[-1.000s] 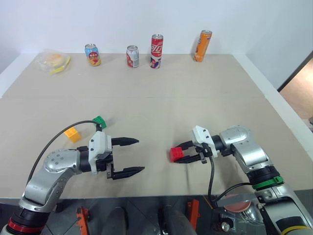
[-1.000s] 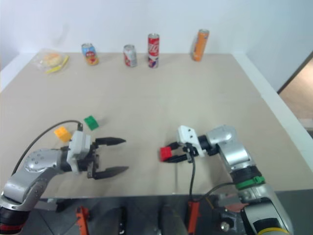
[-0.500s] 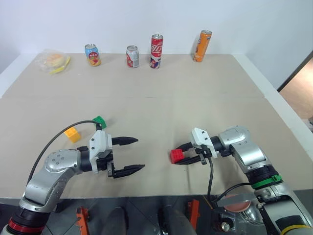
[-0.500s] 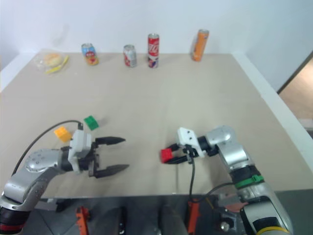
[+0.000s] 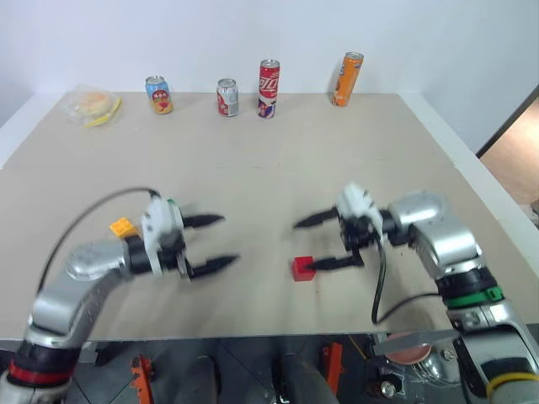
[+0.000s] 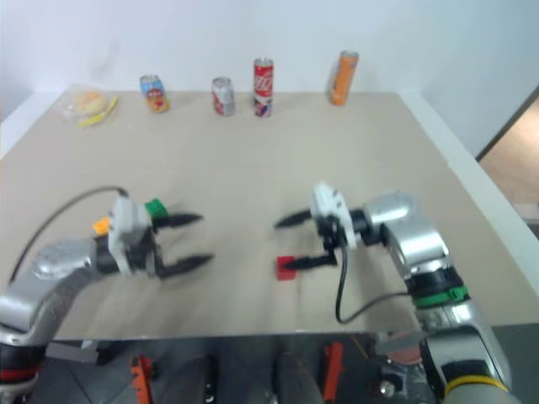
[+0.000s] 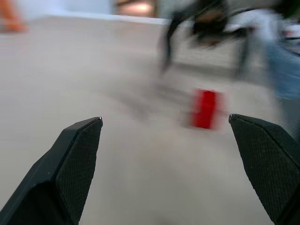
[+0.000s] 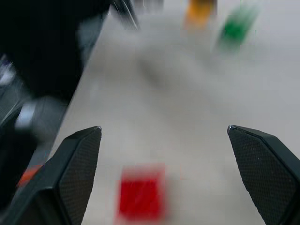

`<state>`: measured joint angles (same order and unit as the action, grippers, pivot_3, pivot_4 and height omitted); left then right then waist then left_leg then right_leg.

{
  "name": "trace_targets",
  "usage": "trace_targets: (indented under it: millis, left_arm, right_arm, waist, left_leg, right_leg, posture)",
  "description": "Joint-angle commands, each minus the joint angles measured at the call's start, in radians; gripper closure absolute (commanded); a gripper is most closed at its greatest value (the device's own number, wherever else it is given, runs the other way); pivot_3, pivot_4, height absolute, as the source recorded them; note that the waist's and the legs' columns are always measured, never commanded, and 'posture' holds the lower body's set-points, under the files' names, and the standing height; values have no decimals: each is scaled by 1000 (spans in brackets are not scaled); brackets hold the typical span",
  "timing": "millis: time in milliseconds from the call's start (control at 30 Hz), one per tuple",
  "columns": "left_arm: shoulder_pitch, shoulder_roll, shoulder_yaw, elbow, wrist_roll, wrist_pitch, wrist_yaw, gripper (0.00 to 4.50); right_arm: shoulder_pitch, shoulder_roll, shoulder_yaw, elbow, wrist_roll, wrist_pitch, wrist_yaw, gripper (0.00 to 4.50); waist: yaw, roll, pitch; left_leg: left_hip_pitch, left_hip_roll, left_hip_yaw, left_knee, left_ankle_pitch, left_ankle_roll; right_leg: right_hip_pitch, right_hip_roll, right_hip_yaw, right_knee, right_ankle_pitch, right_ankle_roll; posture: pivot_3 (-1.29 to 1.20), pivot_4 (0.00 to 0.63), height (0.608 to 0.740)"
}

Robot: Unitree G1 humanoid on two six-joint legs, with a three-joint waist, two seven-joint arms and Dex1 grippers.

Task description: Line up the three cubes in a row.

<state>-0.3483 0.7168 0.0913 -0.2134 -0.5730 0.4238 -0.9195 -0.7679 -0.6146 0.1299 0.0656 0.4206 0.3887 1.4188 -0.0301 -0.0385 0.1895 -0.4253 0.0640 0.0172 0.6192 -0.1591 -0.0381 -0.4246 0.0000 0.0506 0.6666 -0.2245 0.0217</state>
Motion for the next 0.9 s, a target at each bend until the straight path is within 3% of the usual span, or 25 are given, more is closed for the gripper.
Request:
trace_targets:
  millis: [33,200,400,900]
  left_arm:
    - [-92,66,29,150,58,21,-8,0]
    - [-252,155,-57,415,177,-36,-147,0]
    - [-384,140,-158,670,317,-123,-237,0]
    - [-474,57,-221,855,454,-147,-291,0]
  right_arm:
    - [-38,63,-25,-40,33,48,-101,45]
    - [-47,130,11,-43,5,36,-148,45]
    - [-39,166,28,-63,-6,25,-191,45]
    - [17,177,20,-149,10,56,-279,45]
  waist:
    - [0,-1,-1]
    - [1,-1,0]
    - [7,-1,0]
    - [6,-1,0]
  left_leg:
    - [0,0,0,0,0,0]
    - [-6,0,0,-1,0,-1]
    - [-17,0,1,-1,-2,-1]
    - [-16,0,0,4,-2,-1]
  right_leg:
    - [0,0,0,0,0,0]
    - [-7,0,0,0,0,3]
    - [-16,0,0,0,1,6]
    - [-16,1,1,6,1,6]
  posture:
    - [0,150,740]
    - [0,150,740]
    - [0,150,740]
    - [0,150,740]
